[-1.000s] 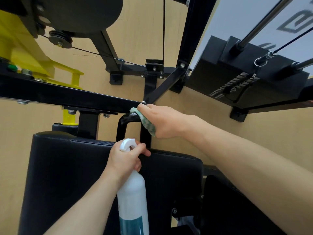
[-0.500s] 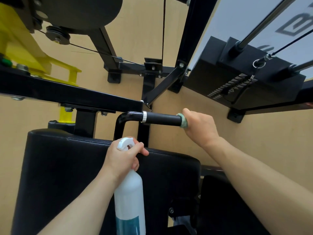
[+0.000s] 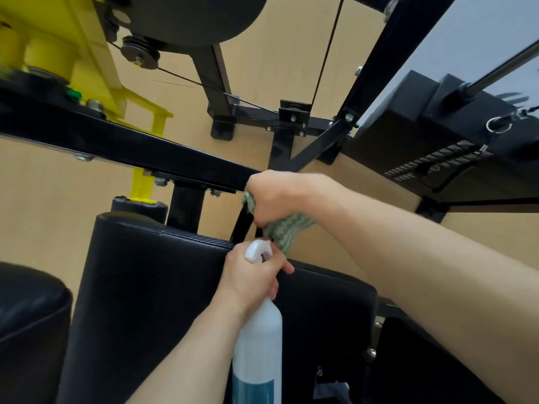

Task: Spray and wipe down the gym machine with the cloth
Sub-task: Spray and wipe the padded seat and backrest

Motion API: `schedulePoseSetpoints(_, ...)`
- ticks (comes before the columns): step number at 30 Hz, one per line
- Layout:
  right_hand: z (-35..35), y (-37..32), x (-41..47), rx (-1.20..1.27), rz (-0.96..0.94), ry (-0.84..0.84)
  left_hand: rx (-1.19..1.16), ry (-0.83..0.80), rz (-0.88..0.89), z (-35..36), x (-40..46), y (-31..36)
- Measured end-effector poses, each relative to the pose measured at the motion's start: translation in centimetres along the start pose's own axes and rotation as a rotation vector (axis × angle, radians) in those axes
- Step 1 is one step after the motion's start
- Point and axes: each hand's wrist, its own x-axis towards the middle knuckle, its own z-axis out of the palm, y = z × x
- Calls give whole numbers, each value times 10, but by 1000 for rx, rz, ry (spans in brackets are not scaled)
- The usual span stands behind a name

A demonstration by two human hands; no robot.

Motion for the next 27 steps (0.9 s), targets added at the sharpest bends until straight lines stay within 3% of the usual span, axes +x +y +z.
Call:
schedulePoseSetpoints(3, -24, -21, 8, -134, 90, -314, -25, -9, -15, -2, -1, 0)
schedulePoseSetpoints(5, -24, -26, 12, -189, 95, -346, -28, -6, -21, -1, -1, 2)
schedulePoseSetpoints(8, -2, -37, 10, -363, 14, -63, 19, 14, -25, 0, -2, 4)
schedulePoseSetpoints(11, 22, -32, 2, -713, -234, 267, 16, 18, -27, -1, -2, 5)
schedulePoseSetpoints(13, 34, -14, 1, -736, -402, 445, 27, 18, -14, -1, -3, 5)
schedulePoseSetpoints(15, 47, 2, 2, -635, -415, 628, 37, 15, 1, 0, -3, 5)
schedulePoseSetpoints(18, 64, 22, -10, -223, -187, 780, 16, 15, 10, 0, -3, 5)
schedulePoseSetpoints(20, 79, 50, -29, -111, -9, 794, -2, 4, 21, -1, -3, 4)
schedulePoseSetpoints(24, 103, 115, -77, -52, 247, 664, -16, -22, 35, -1, -3, 2)
schedulePoseSetpoints(27, 119, 145, -101, 129, 673, 447, -26, -25, 50, -1, -4, 3)
